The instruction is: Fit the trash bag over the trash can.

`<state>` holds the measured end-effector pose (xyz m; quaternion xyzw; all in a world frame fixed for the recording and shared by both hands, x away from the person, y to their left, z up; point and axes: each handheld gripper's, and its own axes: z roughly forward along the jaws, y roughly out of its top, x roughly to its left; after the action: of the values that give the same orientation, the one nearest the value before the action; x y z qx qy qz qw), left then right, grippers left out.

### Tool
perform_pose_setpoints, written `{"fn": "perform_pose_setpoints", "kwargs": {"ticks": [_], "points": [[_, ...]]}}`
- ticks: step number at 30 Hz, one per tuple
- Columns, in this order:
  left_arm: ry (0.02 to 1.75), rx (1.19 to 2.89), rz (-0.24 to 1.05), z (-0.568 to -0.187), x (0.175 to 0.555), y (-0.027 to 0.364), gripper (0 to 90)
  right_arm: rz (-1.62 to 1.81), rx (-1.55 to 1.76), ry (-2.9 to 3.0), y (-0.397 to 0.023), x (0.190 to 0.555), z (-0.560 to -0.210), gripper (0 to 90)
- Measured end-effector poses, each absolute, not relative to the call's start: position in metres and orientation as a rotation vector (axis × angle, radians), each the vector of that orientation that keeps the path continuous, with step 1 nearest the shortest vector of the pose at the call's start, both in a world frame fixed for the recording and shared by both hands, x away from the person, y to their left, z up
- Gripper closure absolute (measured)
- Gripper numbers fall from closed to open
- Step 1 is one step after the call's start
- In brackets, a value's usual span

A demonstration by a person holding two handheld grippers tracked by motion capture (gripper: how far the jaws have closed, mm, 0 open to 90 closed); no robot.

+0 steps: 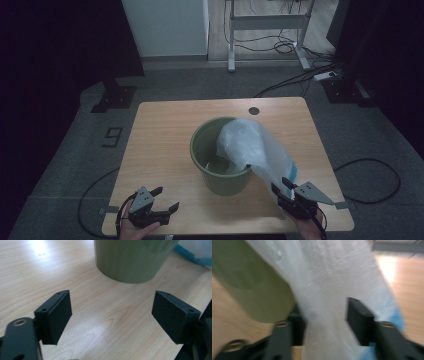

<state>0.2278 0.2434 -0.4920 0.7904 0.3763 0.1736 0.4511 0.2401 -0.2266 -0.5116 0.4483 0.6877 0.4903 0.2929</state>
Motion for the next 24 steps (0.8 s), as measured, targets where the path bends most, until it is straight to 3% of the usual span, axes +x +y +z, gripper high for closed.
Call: {"fn": "perform_pose_setpoints", "kwargs": {"ticks": [6,8,14,24], "points": [[0.921,1.923,0.446,-0.474,0.225,0.236,18.6,1.227,1.218,1.723,-0.242,0.249,-0.507,83.1],[0.912,1.925,0.46,-0.468,0.224,0.232,18.5,1.242,1.209,1.705,-0.247,0.253,-0.497,87.2],[0.872,1.874,0.462,-0.441,0.225,0.223,18.7,1.37,1.159,1.664,-0.248,0.267,-0.451,88.6],[0.791,1.804,0.501,-0.382,0.235,0.2,19.5,1.519,0.998,1.655,-0.215,0.271,-0.376,88.6]]}}
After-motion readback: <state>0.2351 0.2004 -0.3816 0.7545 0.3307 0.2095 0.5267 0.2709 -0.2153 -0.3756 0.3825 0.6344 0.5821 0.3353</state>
